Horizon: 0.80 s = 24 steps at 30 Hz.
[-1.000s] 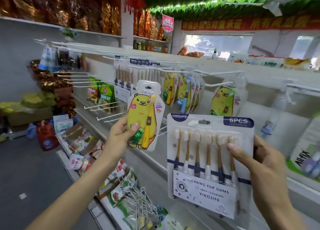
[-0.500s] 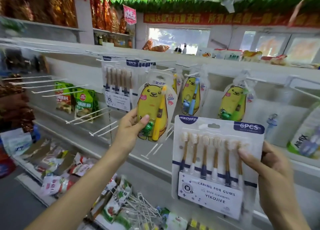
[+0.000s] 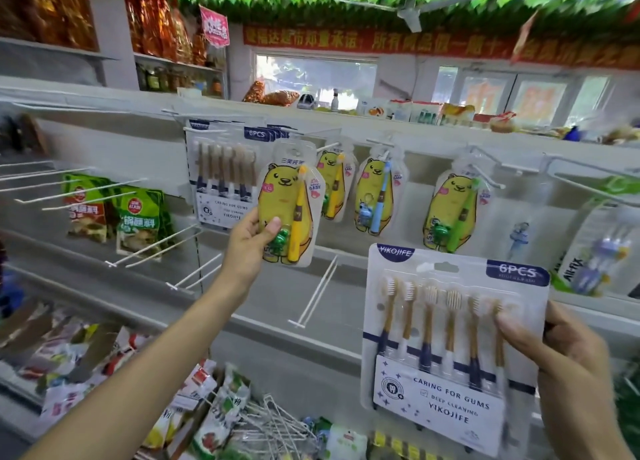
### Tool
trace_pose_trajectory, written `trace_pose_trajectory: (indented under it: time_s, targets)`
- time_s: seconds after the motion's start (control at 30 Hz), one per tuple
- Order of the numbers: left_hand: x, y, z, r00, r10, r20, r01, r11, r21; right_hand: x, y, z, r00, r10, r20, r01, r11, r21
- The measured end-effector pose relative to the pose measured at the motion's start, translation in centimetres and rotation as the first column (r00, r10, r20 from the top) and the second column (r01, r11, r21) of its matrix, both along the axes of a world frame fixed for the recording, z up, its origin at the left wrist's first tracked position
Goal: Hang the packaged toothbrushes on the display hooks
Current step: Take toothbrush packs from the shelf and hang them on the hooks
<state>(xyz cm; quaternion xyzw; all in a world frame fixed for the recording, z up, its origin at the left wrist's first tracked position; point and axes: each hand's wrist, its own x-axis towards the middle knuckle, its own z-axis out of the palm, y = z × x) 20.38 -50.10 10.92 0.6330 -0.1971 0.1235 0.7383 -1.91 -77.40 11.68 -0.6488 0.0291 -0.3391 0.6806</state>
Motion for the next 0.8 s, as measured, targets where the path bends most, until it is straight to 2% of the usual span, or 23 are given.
trace_pose_trajectory:
  time_s: [0.33, 0.8]
  targets:
    - [2.8, -0.3, -0.3, 0.998, -0.055, -0.036, 0.056, 0.997, 0.045, 0.1, 1.4, -0.4, 0.997, -0.070, -0.043, 0.071, 0.997, 0.025]
    - [10.4, -3.5, 0.4, 0.977, -0.185, -0.108, 0.201, 0.968, 0.151, 3.5, 4.2, -1.2, 0.995, -0.082, -0.059, 0.083, 0.997, 0.005]
